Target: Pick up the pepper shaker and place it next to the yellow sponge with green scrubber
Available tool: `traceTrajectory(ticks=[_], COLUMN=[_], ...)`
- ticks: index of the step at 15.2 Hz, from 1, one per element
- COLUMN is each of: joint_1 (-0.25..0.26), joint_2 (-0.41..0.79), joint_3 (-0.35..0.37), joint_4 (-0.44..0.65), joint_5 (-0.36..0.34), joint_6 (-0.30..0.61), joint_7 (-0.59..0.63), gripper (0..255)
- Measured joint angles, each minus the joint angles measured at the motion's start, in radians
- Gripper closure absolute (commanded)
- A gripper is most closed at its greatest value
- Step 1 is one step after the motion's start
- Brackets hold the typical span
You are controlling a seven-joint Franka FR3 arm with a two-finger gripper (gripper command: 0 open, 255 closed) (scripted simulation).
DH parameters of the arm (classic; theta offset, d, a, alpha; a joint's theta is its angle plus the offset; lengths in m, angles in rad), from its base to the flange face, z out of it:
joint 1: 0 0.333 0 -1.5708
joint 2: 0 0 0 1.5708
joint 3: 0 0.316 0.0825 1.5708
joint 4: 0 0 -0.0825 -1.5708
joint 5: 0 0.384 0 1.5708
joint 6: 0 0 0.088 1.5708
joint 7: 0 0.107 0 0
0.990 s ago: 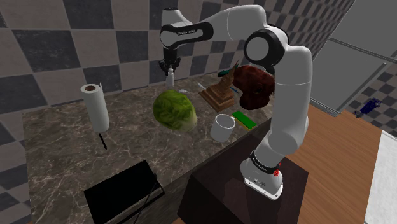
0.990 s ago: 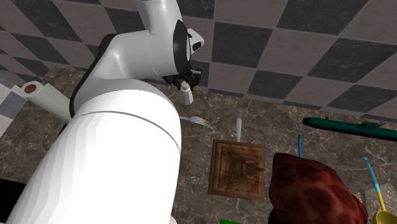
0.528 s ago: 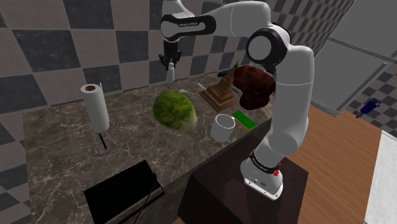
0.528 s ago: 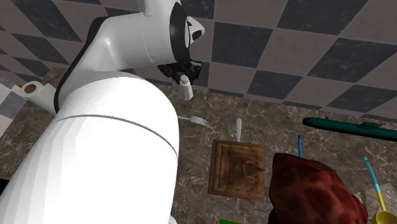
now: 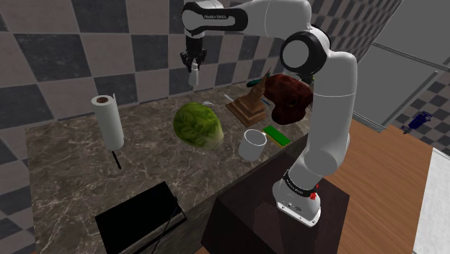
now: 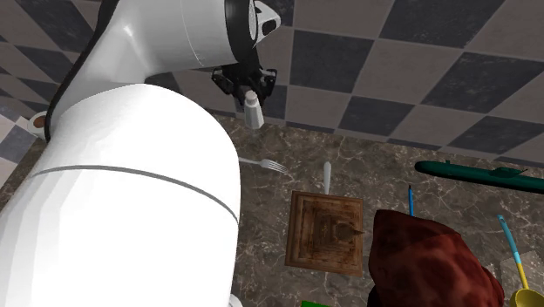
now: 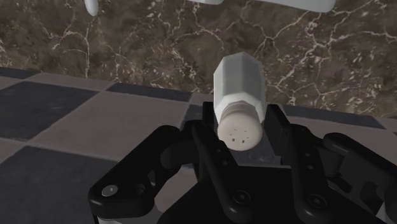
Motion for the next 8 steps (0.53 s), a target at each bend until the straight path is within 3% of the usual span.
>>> traceTrajectory(ticks=[8], joint_1=[0.003], joint_2=[0.007], joint_3=[0.001], joint_4=[0.114], joint_5=[0.002], joint_6=[-0.107], joint_7=[-0.011], gripper=[255])
